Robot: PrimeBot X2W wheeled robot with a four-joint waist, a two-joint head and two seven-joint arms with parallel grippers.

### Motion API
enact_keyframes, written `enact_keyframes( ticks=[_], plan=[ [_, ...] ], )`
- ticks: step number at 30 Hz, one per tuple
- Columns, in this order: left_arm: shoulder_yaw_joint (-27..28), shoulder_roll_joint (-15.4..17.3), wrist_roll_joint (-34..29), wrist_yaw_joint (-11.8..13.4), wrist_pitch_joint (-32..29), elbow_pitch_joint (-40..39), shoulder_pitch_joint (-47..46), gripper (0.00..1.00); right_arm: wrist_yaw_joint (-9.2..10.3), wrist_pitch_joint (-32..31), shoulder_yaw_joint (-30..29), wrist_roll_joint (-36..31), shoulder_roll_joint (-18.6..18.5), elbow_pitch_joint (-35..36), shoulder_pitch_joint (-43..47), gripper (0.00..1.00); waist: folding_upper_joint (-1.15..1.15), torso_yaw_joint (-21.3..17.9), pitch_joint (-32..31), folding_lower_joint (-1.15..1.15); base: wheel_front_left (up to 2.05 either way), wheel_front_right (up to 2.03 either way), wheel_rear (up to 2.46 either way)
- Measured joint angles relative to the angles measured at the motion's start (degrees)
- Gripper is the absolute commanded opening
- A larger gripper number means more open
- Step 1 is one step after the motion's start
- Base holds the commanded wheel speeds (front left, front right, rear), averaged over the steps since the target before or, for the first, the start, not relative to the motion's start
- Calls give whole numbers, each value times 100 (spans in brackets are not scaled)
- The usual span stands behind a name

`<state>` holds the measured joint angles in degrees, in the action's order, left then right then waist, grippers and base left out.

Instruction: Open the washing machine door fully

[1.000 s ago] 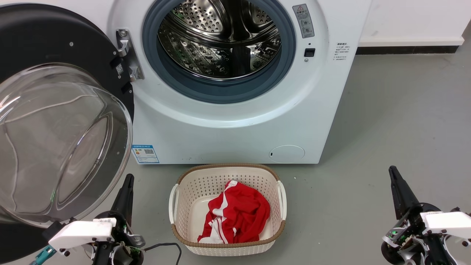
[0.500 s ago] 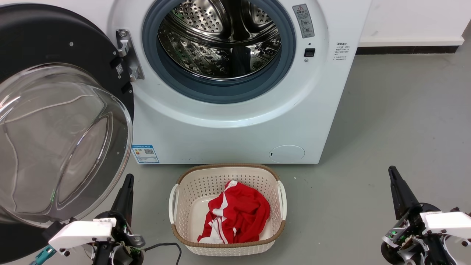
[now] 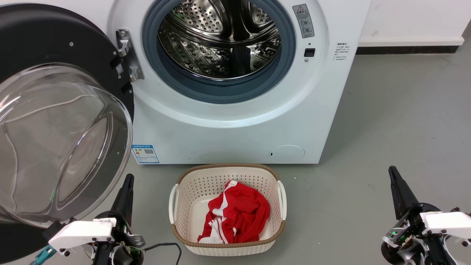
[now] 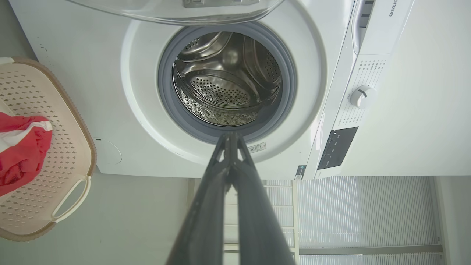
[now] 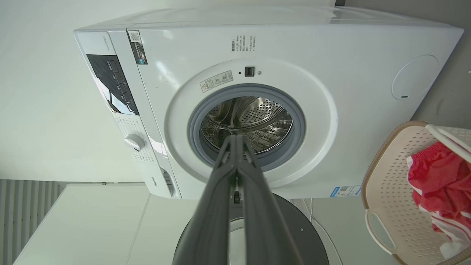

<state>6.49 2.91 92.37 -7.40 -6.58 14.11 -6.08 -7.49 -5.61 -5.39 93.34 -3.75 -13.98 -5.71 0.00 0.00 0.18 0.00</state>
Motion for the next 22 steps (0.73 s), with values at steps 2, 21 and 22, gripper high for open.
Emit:
enact_keyframes(
  ticks=[2,21,22],
  plan=[
    [0,0,0,0,0,0,0,0,0,-2,-3,-3,2,0,-1,0,0,0,0,0,0,0,0],
    [0,0,0,0,0,0,-1,0,0,-26,-30,-12,18,-1,-2,0,0,0,0,0,0,0,0],
    [0,0,0,0,0,0,-1,0,0,-29,-31,-13,18,-1,-2,0,0,0,0,0,0,0,0]
  ],
)
